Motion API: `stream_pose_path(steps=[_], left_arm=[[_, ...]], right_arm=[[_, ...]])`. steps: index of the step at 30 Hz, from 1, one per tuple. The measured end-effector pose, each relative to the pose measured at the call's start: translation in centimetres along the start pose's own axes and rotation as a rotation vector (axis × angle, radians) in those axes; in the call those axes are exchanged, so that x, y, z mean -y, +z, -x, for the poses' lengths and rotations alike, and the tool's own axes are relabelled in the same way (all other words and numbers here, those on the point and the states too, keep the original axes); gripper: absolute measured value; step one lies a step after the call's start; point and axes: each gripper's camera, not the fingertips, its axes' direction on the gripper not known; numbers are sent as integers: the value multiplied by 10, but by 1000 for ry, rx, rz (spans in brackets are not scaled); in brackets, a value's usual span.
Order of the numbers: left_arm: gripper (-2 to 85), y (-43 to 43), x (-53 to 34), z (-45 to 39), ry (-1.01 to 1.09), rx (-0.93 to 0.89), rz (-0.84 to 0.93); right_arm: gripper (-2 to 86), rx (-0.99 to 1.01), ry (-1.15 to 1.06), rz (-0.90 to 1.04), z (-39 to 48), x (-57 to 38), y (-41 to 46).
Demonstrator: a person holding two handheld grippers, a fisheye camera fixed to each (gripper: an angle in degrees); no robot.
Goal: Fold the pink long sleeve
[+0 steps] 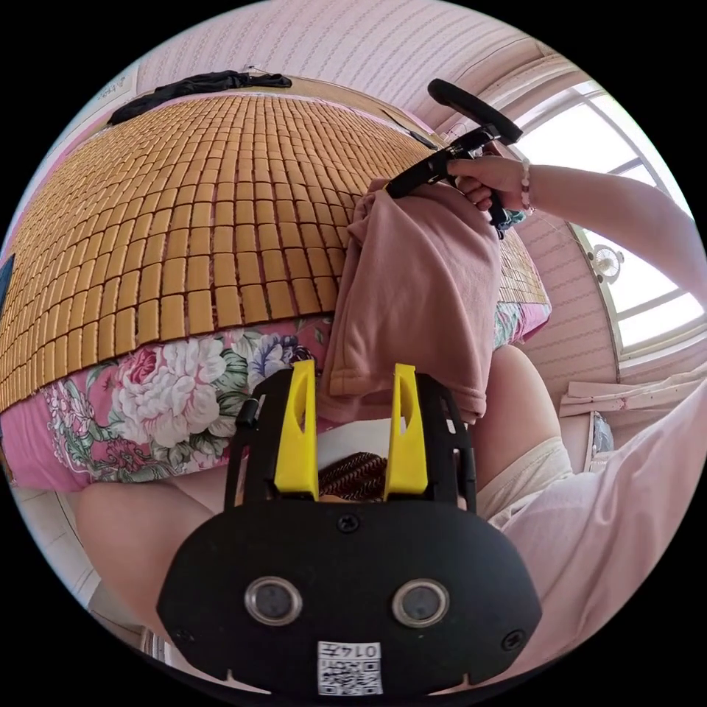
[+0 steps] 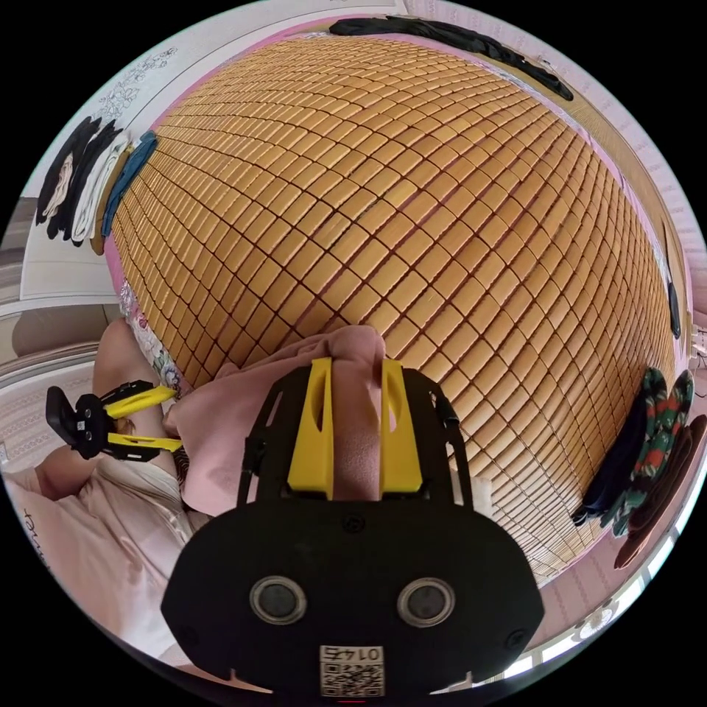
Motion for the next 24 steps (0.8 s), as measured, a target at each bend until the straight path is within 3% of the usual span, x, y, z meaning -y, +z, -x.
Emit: stream_pose_path(steps=[10, 15, 24], left_arm=[[49, 6, 3, -5, 15, 9, 13], [44, -19, -7, 6, -35, 32, -63], [46, -91, -14, 118, -275, 187, -245]], right_arm=[[69, -109, -88, -12, 13, 19, -29], [65, -11, -146, -48, 22, 58, -52], [70, 83, -305, -132, 88, 235, -92]])
